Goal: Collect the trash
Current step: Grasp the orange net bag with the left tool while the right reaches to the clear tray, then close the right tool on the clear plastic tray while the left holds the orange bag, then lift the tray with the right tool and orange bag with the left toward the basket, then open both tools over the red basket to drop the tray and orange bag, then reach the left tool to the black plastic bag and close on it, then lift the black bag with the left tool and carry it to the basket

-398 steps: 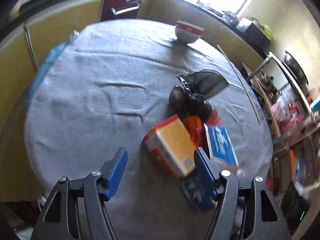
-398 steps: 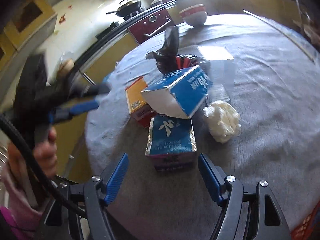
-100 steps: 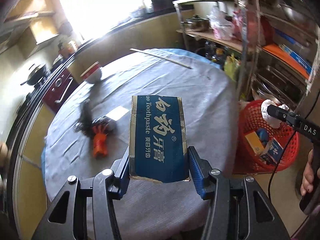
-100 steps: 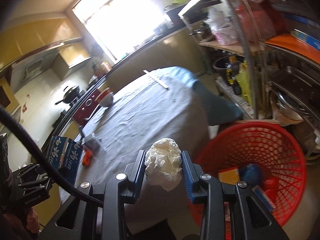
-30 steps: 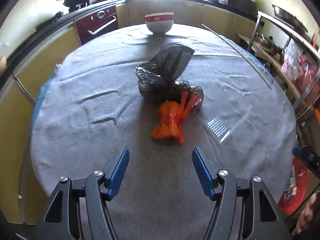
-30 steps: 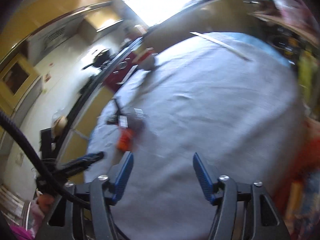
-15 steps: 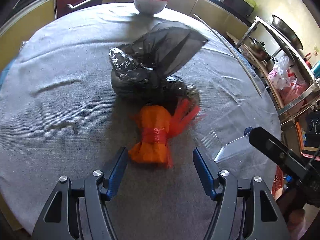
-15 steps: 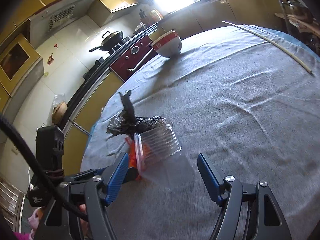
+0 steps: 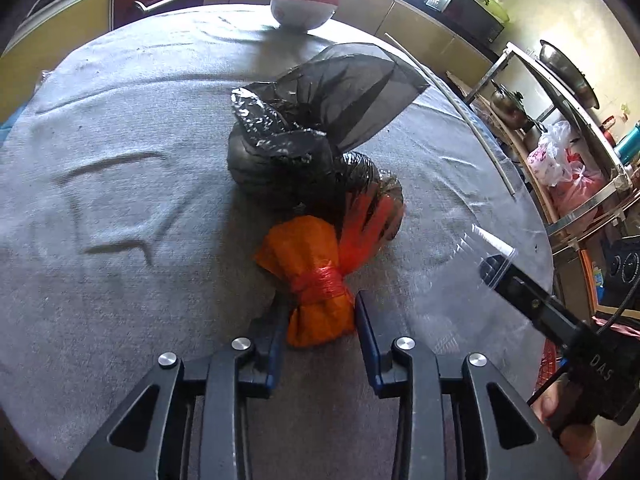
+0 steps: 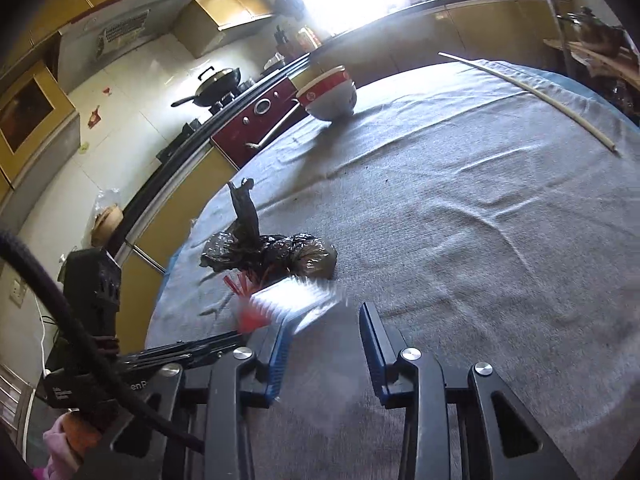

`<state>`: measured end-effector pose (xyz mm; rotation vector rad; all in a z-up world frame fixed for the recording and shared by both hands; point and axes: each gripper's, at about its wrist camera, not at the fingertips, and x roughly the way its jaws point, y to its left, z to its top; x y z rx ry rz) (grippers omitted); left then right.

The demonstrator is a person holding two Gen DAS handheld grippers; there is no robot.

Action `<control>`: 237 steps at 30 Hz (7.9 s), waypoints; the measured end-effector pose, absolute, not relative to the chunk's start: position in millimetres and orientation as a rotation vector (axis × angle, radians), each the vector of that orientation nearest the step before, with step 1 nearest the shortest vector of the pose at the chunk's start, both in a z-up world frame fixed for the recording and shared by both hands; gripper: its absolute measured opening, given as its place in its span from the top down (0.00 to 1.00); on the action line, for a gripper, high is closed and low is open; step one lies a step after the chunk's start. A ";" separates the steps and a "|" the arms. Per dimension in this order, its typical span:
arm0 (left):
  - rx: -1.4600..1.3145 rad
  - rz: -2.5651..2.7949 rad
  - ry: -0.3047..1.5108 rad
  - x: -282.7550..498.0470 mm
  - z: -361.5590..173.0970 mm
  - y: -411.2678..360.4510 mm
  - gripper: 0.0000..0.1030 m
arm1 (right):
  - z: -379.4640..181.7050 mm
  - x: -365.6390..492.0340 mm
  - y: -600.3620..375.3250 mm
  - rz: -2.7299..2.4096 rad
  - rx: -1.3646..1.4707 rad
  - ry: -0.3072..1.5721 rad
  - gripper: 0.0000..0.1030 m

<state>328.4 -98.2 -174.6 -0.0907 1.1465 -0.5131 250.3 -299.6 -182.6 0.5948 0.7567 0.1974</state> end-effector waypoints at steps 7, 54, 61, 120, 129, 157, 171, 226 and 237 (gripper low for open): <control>-0.057 -0.493 1.123 299.3 -165.0 -87.1 0.67 | -176.1 224.5 -307.6 0.179 0.602 0.753 0.66; 0.030 -0.430 0.968 188.1 -102.2 -58.6 0.67 | -128.4 104.7 -301.0 0.019 0.435 0.677 0.45; 0.075 -0.458 0.989 171.0 -107.6 -74.6 0.67 | -145.7 79.8 -322.8 -0.012 0.498 0.693 0.45; 0.549 -0.479 0.961 126.9 -131.4 -227.2 0.67 | -185.5 56.1 -392.1 -0.015 0.686 0.663 0.45; 0.611 -0.522 0.941 114.0 -129.8 -262.4 0.67 | -193.6 32.9 -429.2 -0.080 0.740 0.645 0.45; 0.809 -0.804 0.848 55.8 -147.6 -405.6 0.67 | -235.9 -77.6 -543.5 -0.398 0.896 0.650 0.45; 0.783 -0.906 0.865 52.7 -153.8 -423.2 0.39 | -253.7 -88.7 -560.4 -0.430 1.022 0.667 0.39; -0.128 -0.515 1.086 390.6 -175.8 -113.9 0.85 | -194.4 40.4 -424.8 -0.220 0.720 0.791 0.39; -0.010 -0.627 1.004 325.6 -138.1 -116.4 0.97 | -188.8 28.3 -424.8 -0.204 0.730 0.754 0.39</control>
